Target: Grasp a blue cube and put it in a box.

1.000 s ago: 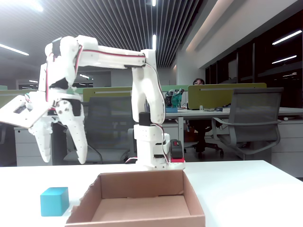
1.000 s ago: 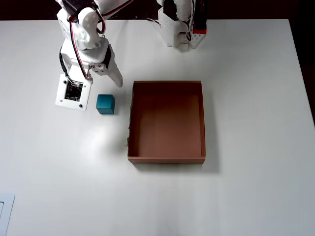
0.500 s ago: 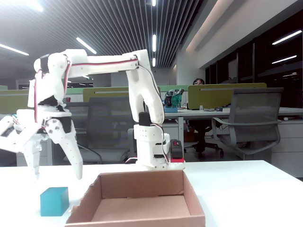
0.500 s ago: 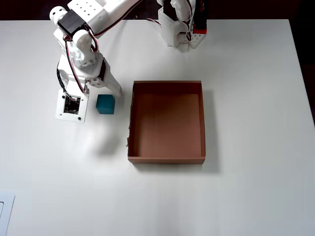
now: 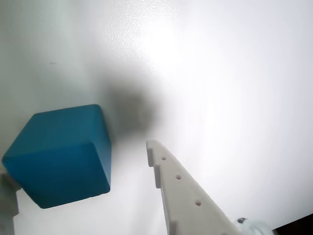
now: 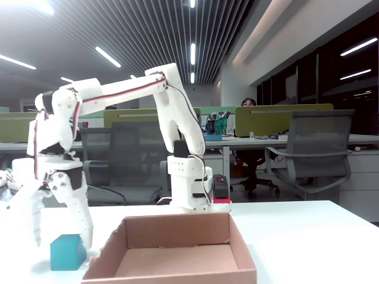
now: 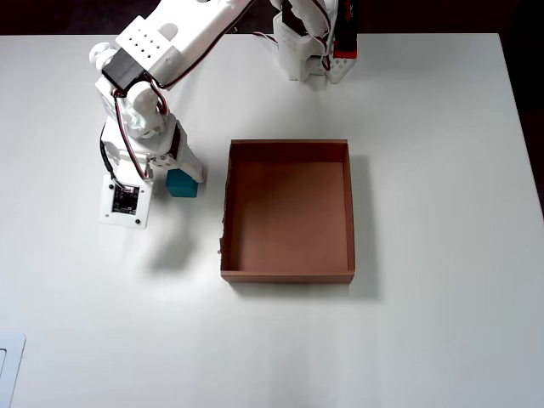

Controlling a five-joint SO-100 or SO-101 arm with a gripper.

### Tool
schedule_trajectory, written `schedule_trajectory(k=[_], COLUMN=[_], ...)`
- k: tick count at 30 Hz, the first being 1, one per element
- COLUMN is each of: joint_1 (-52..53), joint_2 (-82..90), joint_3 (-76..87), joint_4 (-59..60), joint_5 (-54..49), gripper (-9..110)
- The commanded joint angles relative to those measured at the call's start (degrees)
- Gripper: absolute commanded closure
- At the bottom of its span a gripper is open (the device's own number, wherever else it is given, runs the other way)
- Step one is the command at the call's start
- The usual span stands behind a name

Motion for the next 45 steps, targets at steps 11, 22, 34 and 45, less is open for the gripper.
schedule_trajectory(k=[11, 22, 34, 45], joint_1=[-1.6, -2.7, -3.3, -3.3], joint_2=[1.3, 1.8, 1.8, 2.5], joint_3=[-1.1, -0.6, 0.3, 0.9], joint_4=[3.4, 3.5, 2.5, 1.8], joint_5=[-0.4, 0.3, 0.4, 1.1], gripper=[75, 82, 86, 88])
